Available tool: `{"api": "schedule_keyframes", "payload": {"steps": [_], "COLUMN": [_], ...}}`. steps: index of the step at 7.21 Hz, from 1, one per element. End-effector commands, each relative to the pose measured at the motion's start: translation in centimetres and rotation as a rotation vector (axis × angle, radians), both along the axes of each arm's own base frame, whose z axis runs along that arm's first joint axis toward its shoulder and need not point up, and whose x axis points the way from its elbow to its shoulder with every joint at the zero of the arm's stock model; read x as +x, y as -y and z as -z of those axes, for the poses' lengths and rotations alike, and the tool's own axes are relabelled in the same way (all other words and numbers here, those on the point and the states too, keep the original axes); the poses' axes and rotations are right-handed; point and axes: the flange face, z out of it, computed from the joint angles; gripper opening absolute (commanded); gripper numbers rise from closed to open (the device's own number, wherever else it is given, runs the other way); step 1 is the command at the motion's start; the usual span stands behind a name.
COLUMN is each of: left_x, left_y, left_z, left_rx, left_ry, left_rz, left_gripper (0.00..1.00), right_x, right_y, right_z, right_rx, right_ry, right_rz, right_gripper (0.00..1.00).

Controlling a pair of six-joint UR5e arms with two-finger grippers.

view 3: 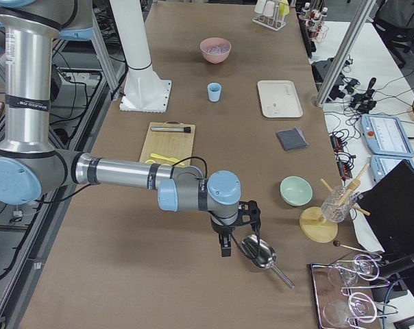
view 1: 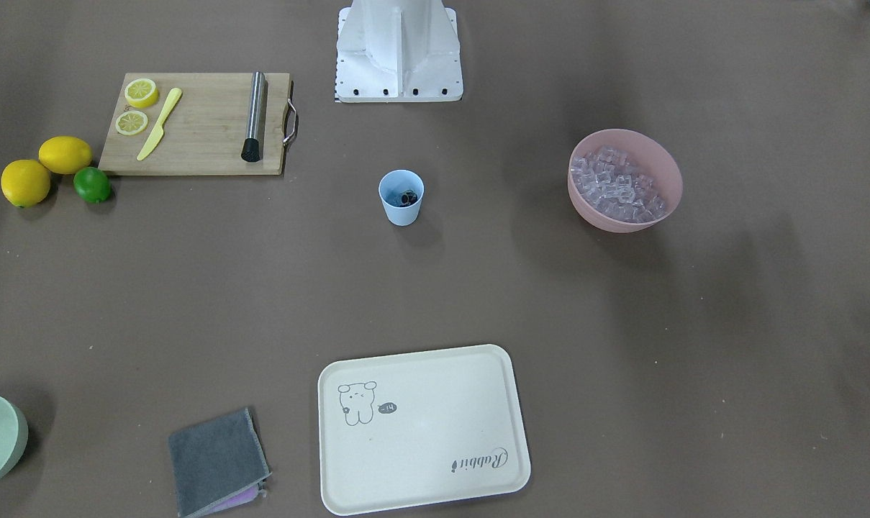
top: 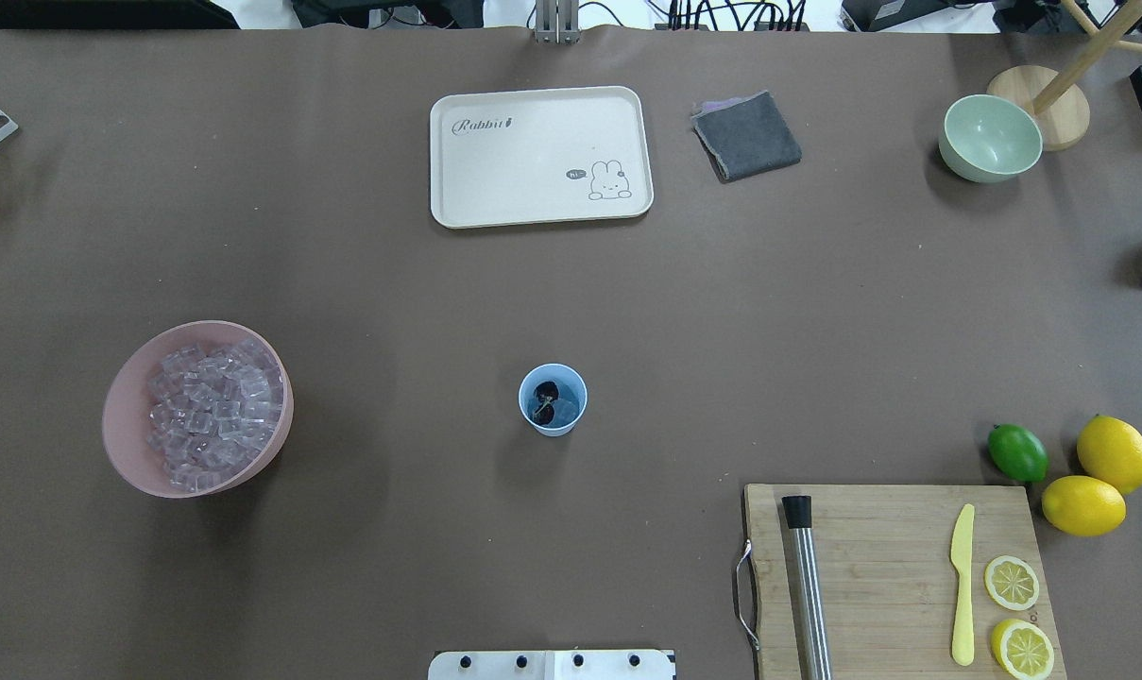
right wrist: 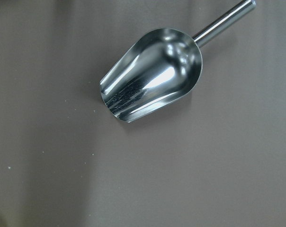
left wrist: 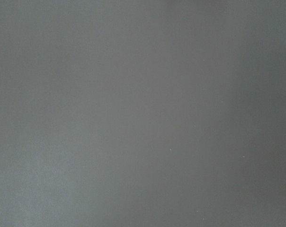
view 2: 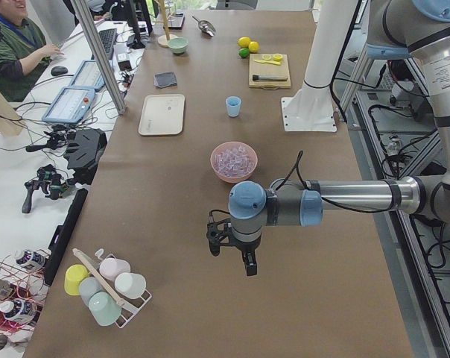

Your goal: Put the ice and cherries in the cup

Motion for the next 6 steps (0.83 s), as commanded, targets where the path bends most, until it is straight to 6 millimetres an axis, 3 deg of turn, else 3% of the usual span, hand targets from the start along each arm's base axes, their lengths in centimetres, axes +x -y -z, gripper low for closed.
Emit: {"api": "schedule_keyframes", "payload": {"steps": [1, 3, 6], "left_x": [0.2, 0.2, 0.2], "left_y": [0.9, 0.8, 0.7], "left_z": [0.6, 0.6, 0.6], "left_rx": [0.006, 0.011, 0.016], "left_ry": [-0.003, -0.003, -0.003], "left_rz": [0.006, 0.002, -0.001], "left_gripper": [1.0, 1.0, 1.0], "right_x": [-0.4, -0.4, -0.2], "right_y": [-0.9, -2.5, -2.5], "right_z": [-0.6, -2.0, -1.0], "right_rx": [-0.021, -0.046, -0.018], "right_ry": [0.055, 0.056, 0.045], "right_rz": [0.0, 0.007, 0.005], "right_gripper": [1.0, 1.0, 1.0]}}
